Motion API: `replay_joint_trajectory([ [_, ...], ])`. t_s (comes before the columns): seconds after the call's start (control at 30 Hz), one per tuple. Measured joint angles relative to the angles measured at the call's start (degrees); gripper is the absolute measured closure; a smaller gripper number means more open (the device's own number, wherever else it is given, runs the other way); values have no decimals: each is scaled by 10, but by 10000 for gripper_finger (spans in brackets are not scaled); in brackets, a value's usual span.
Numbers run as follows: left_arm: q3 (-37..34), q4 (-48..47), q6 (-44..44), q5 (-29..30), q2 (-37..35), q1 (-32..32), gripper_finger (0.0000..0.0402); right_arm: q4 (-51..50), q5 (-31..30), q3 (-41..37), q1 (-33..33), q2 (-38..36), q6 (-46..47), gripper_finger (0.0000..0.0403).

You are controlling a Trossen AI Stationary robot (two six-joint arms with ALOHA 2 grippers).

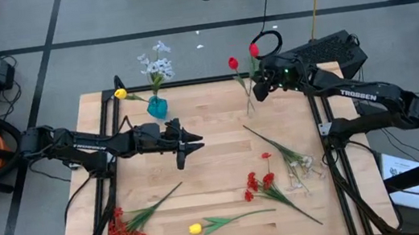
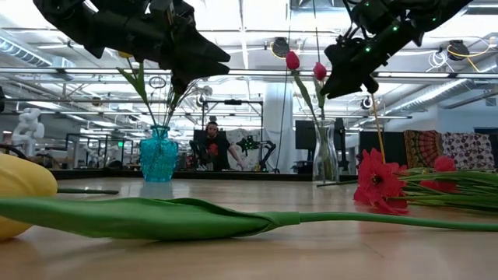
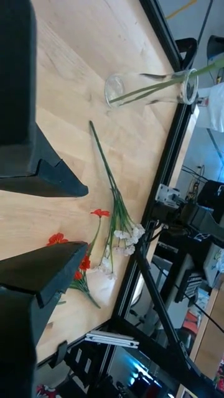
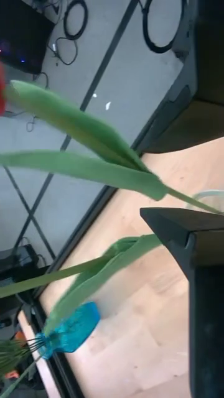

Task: Sort flowers into vase by color
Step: Put the red flower into the transparent vase, then put the left red flowers into the transparent vase

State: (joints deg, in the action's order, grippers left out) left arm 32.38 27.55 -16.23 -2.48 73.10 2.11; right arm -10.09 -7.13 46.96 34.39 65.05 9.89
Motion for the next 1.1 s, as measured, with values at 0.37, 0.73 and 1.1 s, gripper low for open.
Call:
replay_joint_trajectory([
  [0.37, 0, -4, 0, 0, 0, 0, 269, -104, 0, 0, 0, -79, 18, 259],
  [0.73, 0, -35, 0, 31, 0, 0, 269, -263, 28, 0, -9, -130, 96, 260],
  [1.1, 0, -48, -28, 78, 0, -9, 269, -337, 25, 0, -83, -120, 132, 332],
])
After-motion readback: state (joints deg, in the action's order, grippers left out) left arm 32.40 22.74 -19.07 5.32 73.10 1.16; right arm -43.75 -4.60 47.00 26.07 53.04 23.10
